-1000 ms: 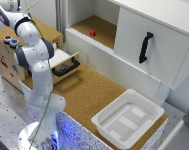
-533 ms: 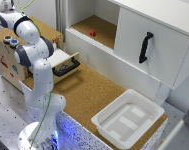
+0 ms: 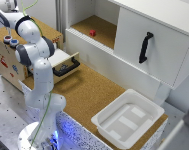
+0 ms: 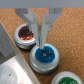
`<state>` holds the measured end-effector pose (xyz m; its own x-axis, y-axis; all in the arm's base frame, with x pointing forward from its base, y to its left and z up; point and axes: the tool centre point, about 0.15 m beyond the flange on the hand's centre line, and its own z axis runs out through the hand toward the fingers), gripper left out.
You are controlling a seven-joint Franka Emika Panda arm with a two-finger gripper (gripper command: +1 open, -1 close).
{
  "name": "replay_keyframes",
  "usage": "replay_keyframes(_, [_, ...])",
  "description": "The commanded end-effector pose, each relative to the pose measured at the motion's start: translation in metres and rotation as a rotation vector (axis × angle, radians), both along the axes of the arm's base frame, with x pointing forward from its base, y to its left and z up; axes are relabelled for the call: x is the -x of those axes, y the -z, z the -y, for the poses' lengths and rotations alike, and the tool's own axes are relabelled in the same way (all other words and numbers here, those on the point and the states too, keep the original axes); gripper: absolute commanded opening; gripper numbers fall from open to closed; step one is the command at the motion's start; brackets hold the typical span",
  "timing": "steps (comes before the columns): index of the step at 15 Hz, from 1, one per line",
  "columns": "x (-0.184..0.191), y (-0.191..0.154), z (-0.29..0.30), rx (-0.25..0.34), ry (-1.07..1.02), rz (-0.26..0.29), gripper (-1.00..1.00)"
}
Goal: Toggle the blue light switch to turn on the blue light
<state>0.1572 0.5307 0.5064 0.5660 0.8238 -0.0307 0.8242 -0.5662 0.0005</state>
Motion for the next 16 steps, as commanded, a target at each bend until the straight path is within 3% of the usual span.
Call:
replay_keyframes(1, [-0.009,0.031,0.0,-0.028,0.088,-0.056,-1.0])
replay_keyframes(5, [-0.015,0.045,0.013,-0.091,0.203,-0.093,-1.0])
replay_keyframes(12, [-0.019,0.093,0.024,-0.071,0.299,-0.164,-1.0])
replay_keyframes(14, [-0.017,0.078,0.029,-0.092,0.326,-0.141,-1.0])
replay_keyframes(16, [-0.01,0.037,0.033,-0.158,0.354,-0.099,-1.0])
